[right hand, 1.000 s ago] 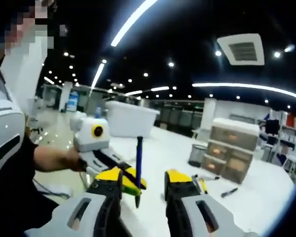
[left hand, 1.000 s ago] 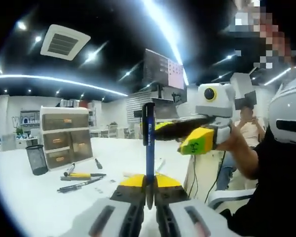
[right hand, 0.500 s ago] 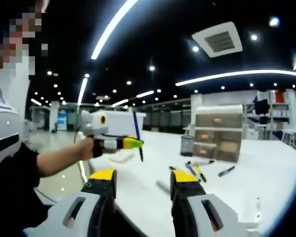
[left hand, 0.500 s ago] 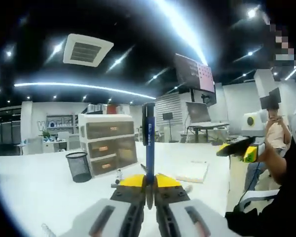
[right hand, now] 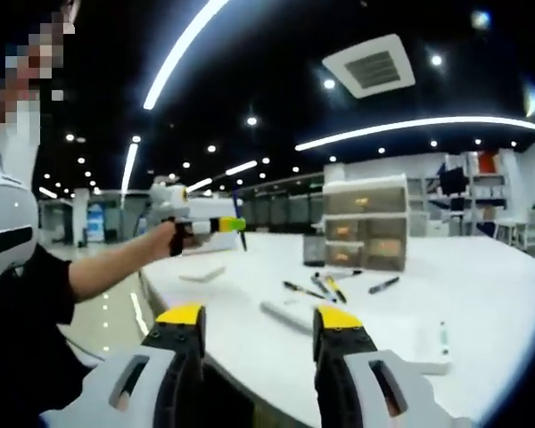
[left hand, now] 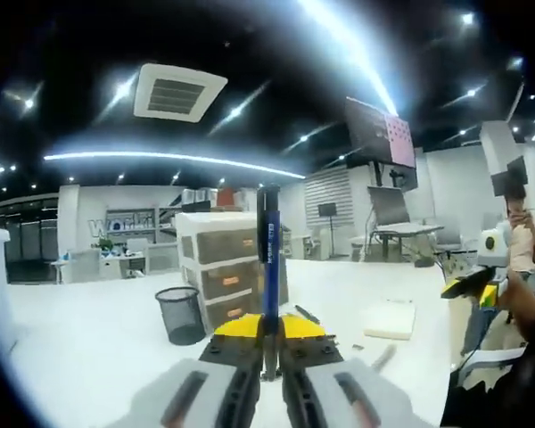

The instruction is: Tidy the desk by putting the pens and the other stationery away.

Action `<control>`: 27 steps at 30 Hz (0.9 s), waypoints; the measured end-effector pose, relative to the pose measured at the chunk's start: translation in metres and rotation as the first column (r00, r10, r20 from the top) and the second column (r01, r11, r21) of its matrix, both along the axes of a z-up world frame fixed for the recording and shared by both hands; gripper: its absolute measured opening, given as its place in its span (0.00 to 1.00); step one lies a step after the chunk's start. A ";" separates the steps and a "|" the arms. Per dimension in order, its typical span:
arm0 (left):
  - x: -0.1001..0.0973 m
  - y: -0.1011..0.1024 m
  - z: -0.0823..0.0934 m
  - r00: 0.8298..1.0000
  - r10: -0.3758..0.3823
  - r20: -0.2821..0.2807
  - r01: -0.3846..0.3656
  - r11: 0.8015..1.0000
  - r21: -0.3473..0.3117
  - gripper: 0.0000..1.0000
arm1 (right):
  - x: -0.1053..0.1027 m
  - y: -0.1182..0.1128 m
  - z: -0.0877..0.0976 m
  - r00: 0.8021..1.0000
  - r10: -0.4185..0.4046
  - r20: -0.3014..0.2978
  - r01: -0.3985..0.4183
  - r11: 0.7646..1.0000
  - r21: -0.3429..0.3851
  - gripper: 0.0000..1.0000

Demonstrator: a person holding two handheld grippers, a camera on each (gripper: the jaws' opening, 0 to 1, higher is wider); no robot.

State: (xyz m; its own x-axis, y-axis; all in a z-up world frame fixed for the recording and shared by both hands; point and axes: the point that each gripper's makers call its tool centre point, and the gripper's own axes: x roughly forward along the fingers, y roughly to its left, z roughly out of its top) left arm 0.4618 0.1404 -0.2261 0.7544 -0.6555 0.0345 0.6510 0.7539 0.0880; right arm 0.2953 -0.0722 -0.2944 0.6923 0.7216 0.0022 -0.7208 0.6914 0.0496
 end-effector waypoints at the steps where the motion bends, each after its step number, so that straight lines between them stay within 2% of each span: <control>1: 0.003 0.000 0.004 1.000 0.002 0.006 -0.002 1.000 0.008 0.07 | 0.000 -0.001 0.000 1.000 -0.001 -0.001 0.001 1.000 0.003 0.48; 3: 0.009 -0.001 0.009 1.000 0.001 0.010 -0.002 1.000 0.014 0.07 | -0.001 -0.002 0.000 1.000 -0.003 -0.001 0.003 1.000 0.005 0.48; 5: 0.018 -0.003 0.016 1.000 -0.017 -0.012 0.017 1.000 -0.016 0.06 | -0.002 -0.003 0.000 1.000 -0.006 -0.001 0.006 1.000 0.008 0.48; 10: 0.040 -0.008 0.028 0.999 -0.017 -0.027 0.017 1.000 -0.014 0.06 | -0.002 -0.005 0.000 1.000 -0.008 -0.003 0.008 1.000 0.018 0.48; 17: 0.072 -0.014 0.048 1.000 -0.008 -0.002 0.008 1.000 0.020 0.06 | -0.002 -0.006 0.001 1.000 -0.009 -0.004 0.010 1.000 0.021 0.48; 20: 0.092 -0.011 0.054 1.000 0.012 0.009 -0.012 0.999 0.047 0.06 | -0.004 -0.006 0.002 1.000 0.003 -0.014 -0.003 0.999 0.047 0.48; 23: 0.118 -0.002 0.059 0.999 0.033 -0.016 -0.033 0.999 0.041 0.07 | -0.006 -0.007 0.003 1.000 0.009 -0.016 -0.008 0.998 0.054 0.48; 27: 0.140 0.002 0.065 0.998 0.053 -0.036 -0.052 0.999 0.016 0.07 | -0.005 -0.009 0.002 1.000 0.011 -0.023 -0.009 0.998 0.057 0.49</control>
